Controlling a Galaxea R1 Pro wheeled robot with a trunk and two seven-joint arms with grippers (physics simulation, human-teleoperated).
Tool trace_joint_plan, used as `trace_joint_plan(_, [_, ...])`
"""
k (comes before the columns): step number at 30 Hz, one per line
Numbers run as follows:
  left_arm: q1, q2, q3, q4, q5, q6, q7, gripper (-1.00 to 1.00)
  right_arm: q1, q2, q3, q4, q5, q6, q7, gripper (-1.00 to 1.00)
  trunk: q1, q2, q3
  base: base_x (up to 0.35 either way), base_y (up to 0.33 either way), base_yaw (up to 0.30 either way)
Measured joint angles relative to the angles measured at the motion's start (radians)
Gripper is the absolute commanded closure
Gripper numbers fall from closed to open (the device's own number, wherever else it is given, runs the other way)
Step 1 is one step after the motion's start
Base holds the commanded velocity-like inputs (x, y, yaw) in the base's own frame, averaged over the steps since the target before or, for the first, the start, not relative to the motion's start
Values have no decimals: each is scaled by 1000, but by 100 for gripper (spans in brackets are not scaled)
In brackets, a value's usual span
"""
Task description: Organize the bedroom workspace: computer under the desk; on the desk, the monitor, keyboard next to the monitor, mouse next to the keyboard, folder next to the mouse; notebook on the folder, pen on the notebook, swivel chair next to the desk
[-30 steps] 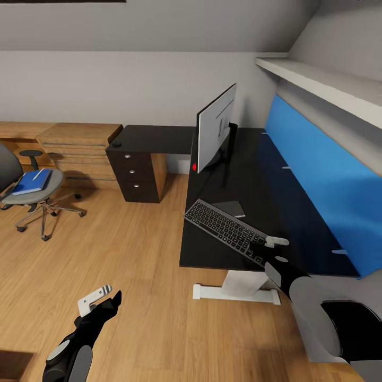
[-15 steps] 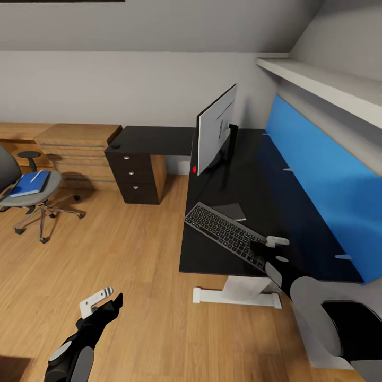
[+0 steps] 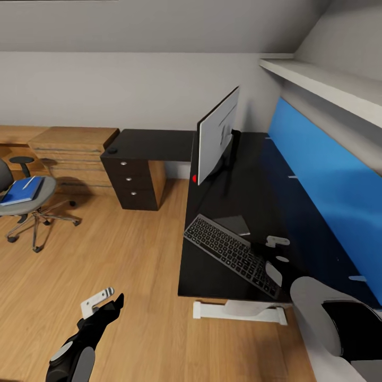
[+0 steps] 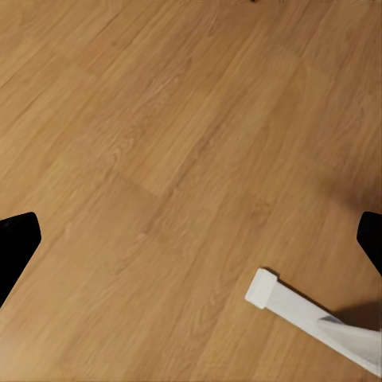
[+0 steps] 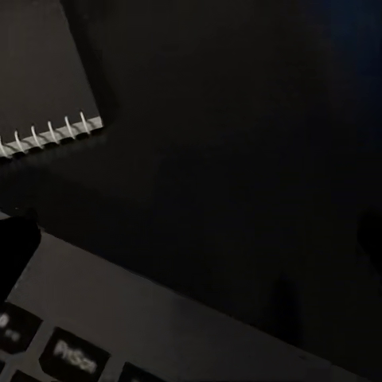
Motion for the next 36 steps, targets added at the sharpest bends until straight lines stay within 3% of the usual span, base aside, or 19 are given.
trace_joint_plan(15, [0, 0, -1, -2, 0, -1, -1, -100, 0, -4, -2, 0, -5, 4, -3, -100, 0, 0, 0, 118, 0, 0])
trace_joint_plan(21, [0, -1, -1, -10, 1, -2, 1, -100, 0, -9, -3, 2, -39, 15, -44, -100, 0, 0, 0, 8, 0, 0])
trace_joint_plan(27, [0, -4, -2, -14, 1, -1, 7, -100, 0, -13, -3, 3, -55, 46, -106, -100, 23, -42, -19, 1, 0, 0])
trace_joint_plan(36, [0, -3, -1, -15, 1, -1, 8, -100, 0, -13, -3, 3, -57, 55, -115, -100, 54, -98, -44, 0, 0, 0])
